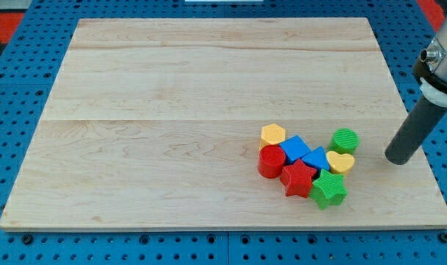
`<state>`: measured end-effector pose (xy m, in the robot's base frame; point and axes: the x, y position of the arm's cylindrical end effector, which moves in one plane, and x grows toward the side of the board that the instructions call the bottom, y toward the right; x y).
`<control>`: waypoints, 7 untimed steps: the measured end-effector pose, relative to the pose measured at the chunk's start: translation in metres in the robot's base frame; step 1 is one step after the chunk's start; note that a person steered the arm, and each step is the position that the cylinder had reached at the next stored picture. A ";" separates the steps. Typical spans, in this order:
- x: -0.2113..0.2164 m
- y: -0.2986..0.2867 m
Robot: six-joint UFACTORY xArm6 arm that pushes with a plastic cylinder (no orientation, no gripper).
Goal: Nudge green circle a bit left
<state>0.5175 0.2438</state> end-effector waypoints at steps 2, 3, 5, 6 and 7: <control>-0.053 0.000; -0.048 0.023; -0.019 0.012; -0.015 -0.014; -0.010 -0.023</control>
<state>0.5072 0.2212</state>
